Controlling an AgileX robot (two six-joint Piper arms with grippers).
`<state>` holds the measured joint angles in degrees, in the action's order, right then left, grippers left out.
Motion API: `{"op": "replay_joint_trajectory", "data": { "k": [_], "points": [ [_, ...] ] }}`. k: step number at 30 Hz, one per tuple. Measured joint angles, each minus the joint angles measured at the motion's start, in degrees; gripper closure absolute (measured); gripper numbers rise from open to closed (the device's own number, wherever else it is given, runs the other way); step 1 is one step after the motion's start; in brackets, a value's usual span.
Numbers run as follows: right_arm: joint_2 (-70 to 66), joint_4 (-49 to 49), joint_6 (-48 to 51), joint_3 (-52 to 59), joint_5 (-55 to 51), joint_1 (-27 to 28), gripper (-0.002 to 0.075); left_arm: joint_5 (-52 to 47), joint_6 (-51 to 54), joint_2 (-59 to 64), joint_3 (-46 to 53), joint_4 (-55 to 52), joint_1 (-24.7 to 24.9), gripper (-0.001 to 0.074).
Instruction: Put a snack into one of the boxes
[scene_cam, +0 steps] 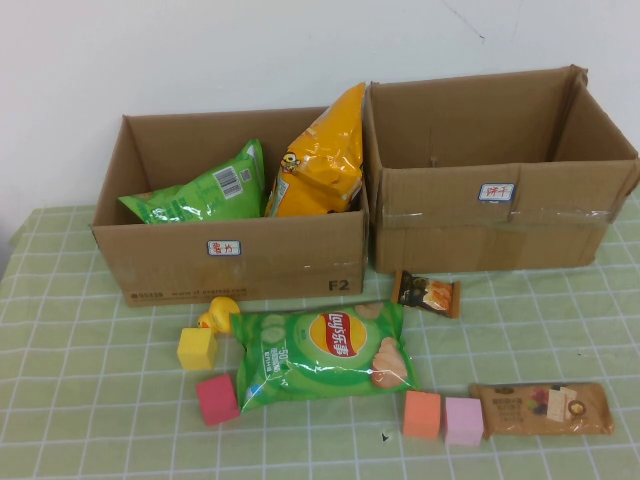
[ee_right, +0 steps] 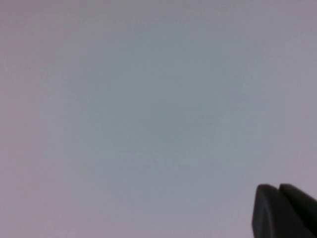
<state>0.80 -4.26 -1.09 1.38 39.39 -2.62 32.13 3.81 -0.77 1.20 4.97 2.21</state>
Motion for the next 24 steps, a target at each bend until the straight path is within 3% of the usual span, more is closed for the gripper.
{"op": "replay_joint_trajectory", "data": {
  "k": [4,9,15,20,24],
  "points": [
    [0.1,-2.46,3.65,-6.87,-9.45,0.0,0.0728,-10.27,0.0,-0.02,-4.99,0.4,0.0,0.0736],
    [-0.26,-2.7,10.89,-20.65,-34.94,0.0,0.0728,-34.57,0.91,2.02,-20.96,0.18,0.0,0.0736],
    [-8.05,-2.7,15.23,-27.11,-59.65,0.0,0.0728,-53.49,6.07,13.65,-29.55,0.28,0.0,0.0736],
    [-15.37,-2.7,15.97,-27.11,-71.56,0.0,0.0728,-59.62,7.59,24.04,-29.68,6.26,0.0,0.0736],
    [-20.89,-2.81,20.49,-26.31,-75.02,0.0,0.0728,-59.9,12.99,32.86,-29.68,13.04,0.0,0.0736]
  ]
}}
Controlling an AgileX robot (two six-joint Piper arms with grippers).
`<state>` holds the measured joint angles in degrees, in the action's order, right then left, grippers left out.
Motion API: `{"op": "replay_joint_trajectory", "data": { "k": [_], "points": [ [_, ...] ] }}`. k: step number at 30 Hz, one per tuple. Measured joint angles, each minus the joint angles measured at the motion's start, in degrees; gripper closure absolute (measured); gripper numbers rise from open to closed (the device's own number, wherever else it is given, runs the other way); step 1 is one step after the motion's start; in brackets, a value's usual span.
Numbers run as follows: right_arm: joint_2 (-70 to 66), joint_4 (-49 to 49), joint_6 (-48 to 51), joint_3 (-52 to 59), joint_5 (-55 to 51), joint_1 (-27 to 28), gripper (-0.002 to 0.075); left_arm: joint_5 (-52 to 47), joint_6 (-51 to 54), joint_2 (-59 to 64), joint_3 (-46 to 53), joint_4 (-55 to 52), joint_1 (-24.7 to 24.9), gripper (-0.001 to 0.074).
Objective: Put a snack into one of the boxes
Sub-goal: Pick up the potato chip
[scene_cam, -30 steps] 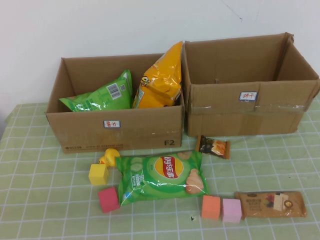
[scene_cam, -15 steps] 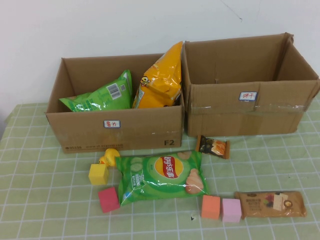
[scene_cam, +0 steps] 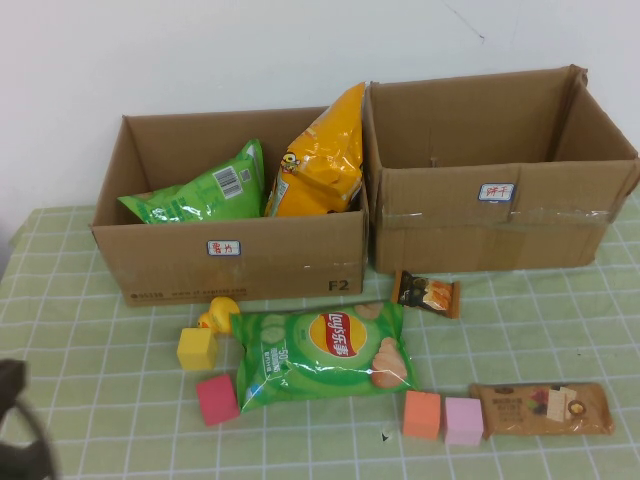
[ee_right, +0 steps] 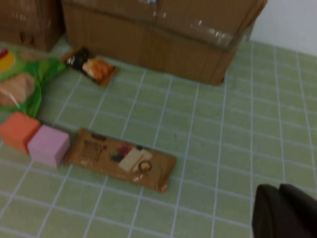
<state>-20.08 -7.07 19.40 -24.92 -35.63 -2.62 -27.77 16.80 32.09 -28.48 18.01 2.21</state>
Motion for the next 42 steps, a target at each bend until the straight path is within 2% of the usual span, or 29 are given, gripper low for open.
{"op": "replay_joint_trajectory", "data": {
  "k": [7,10,12,16,22,24,26,31,34,42],
  "points": [
    [-2.99,-1.79,5.74,5.72,2.76,-1.8,0.0728,5.32,17.29,14.23,0.0,12.3,0.0,0.0736],
    [-2.99,-2.12,6.39,6.96,3.17,-2.43,0.0728,7.53,27.03,19.16,-0.47,17.09,1.91,0.0736],
    [-2.99,-2.12,6.61,7.1,3.38,-2.43,0.0728,9.09,32.81,22.06,-1.42,19.13,4.77,0.0736],
    [-2.99,-2.14,6.61,7.19,4.53,-2.43,0.0728,14.35,40.9,28.36,-3.61,20.85,13.55,0.0736],
    [-2.99,-2.58,6.61,7.32,4.96,-2.43,0.0728,22.8,43.84,38.48,-5.98,21.22,24.77,0.0734],
    [-2.99,-2.58,6.61,7.45,5.65,-2.43,0.0728,24.2,44.72,43.07,-7.15,19.28,26.3,0.0673],
    [-2.99,-2.58,6.61,7.82,6.84,-2.43,0.0728,24.62,45.61,45.99,-7.9,18.15,26.3,0.057],
    [-2.99,-2.58,7.24,10.53,11.96,-2.43,0.0728,26.06,46.93,54.19,-11.16,16.44,26.3,0.0132],
    [-2.99,-2.72,7.45,10.99,12.76,-2.43,0.0728,26.06,46.89,58.91,-13.39,16.19,26.3,0.0071],
    [-2.99,-2.72,7.65,11.13,13.07,-2.43,0.0728,26.17,44.42,64.26,-14.97,17.82,26.3,0.0052]
  ]
}}
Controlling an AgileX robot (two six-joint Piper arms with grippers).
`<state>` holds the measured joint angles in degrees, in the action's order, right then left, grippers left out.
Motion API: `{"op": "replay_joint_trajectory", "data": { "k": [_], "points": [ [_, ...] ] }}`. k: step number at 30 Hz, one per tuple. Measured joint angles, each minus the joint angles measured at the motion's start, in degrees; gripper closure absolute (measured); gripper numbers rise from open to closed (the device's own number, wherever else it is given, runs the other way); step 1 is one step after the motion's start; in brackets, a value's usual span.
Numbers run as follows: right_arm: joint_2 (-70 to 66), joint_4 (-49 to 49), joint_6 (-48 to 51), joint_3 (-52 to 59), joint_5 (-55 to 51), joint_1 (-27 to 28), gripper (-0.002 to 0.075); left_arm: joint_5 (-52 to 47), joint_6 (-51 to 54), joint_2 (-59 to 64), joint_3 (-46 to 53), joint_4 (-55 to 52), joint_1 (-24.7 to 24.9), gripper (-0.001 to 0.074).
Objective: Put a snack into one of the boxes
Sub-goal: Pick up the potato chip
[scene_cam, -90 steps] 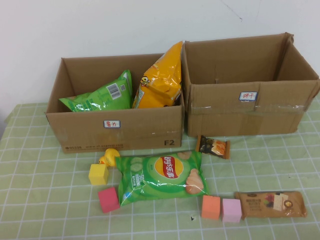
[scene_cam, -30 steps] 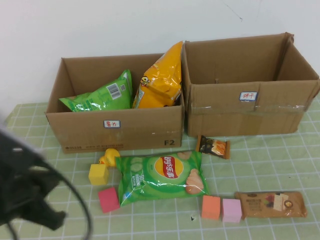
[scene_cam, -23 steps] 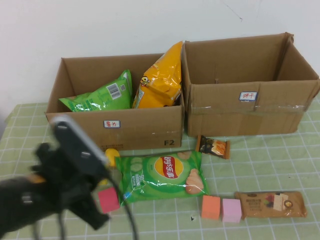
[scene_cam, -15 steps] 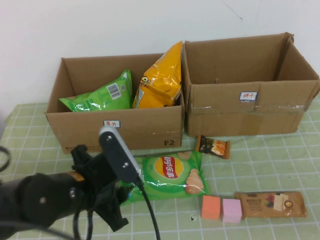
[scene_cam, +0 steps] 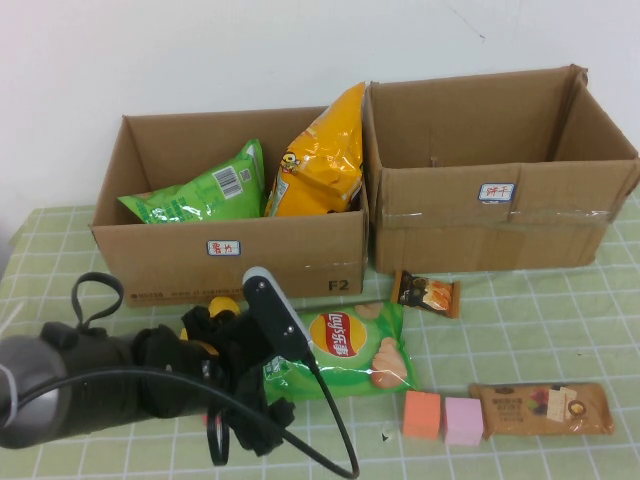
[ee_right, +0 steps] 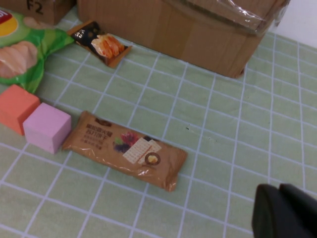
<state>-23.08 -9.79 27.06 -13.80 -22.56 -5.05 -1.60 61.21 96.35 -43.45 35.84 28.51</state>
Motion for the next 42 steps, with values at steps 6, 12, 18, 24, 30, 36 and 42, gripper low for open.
{"op": "replay_joint_trajectory", "data": {
  "k": [6,12,18,24,30,36,42],
  "points": [
    [0.0,0.0,0.18,0.0,0.0,0.0,0.0728,5.34,2.88,1.68,-0.13,0.46,0.98,0.0051],
    [0.0,0.0,0.18,0.0,0.22,0.0,0.0728,8.25,10.95,6.48,-0.48,0.57,4.27,0.005],
    [0.0,0.0,0.18,0.0,0.22,0.0,0.0728,15.08,13.16,9.77,-0.51,0.89,4.61,0.005],
    [0.0,0.0,0.18,0.0,0.22,0.0,0.0728,17.89,15.84,13.1,-0.6,1.02,4.61,0.0051],
    [0.0,0.0,0.18,0.0,0.22,0.0,0.0728,21.0,15.97,14.34,-1.07,1.02,5.04,0.0131],
    [0.0,0.0,0.18,0.0,0.22,0.0,0.0728,25.86,16.07,15.25,-1.07,3.54,5.04,0.0402],
    [0.0,0.0,0.18,0.0,0.22,0.0,0.0728,27.61,16.81,14.68,-1.07,6.79,5.94,0.0599]
  ]
}}
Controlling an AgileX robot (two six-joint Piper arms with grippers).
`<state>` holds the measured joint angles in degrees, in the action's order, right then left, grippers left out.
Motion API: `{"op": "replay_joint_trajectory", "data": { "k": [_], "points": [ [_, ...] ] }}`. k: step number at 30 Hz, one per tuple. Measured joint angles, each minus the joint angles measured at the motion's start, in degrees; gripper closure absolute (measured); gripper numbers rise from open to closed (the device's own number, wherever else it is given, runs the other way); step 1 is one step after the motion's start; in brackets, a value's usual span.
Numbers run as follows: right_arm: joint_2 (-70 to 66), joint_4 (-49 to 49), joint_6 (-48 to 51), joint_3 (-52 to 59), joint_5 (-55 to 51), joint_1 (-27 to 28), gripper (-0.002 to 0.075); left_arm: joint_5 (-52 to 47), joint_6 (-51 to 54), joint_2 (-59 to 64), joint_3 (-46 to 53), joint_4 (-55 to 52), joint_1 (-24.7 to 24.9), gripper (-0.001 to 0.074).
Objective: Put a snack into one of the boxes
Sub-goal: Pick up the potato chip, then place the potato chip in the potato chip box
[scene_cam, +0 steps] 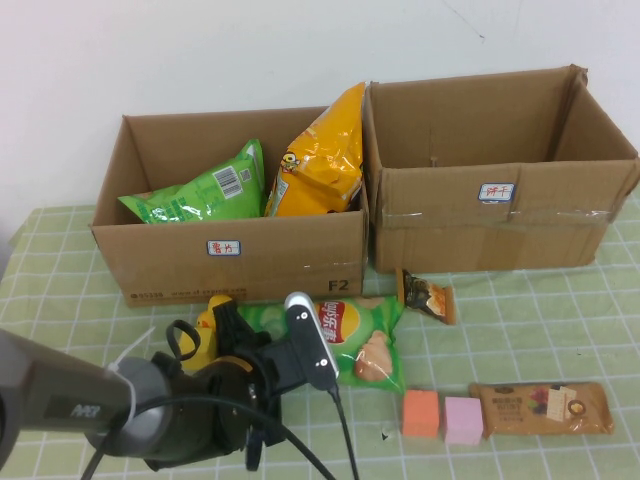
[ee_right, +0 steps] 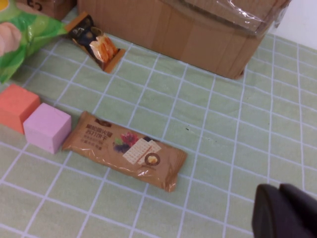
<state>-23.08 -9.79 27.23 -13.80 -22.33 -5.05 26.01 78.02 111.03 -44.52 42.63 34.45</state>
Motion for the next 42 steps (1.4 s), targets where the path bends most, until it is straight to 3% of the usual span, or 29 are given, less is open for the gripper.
{"op": "replay_joint_trajectory", "data": {
  "k": [5,17,27,33,38,42],
  "points": [
    [0.0,-0.02,0.0,0.0,0.0,0.0,0.0728,0.08,1.88,-2.55,0.0,4.08,3.16,0.0685],
    [0.0,-0.12,0.0,0.0,0.0,0.0,0.0728,2.38,4.24,-9.07,0.0,9.34,7.78,0.0697],
    [0.0,-0.37,0.0,0.0,0.0,0.0,0.0728,23.83,6.72,-17.75,0.0,9.16,9.44,0.0697],
    [0.0,-0.37,0.0,0.0,0.0,0.0,0.0728,38.16,6.81,-20.62,-0.54,5.55,9.31,0.0697],
    [0.0,-0.37,0.09,0.0,0.0,0.0,0.0728,38.96,6.81,-20.66,-4.93,4.75,6.19,0.0698],
    [0.0,-0.49,0.09,0.0,0.0,0.0,0.0728,38.82,3.69,-20.66,-9.05,3.6,0.07,0.0698]
  ]
}}
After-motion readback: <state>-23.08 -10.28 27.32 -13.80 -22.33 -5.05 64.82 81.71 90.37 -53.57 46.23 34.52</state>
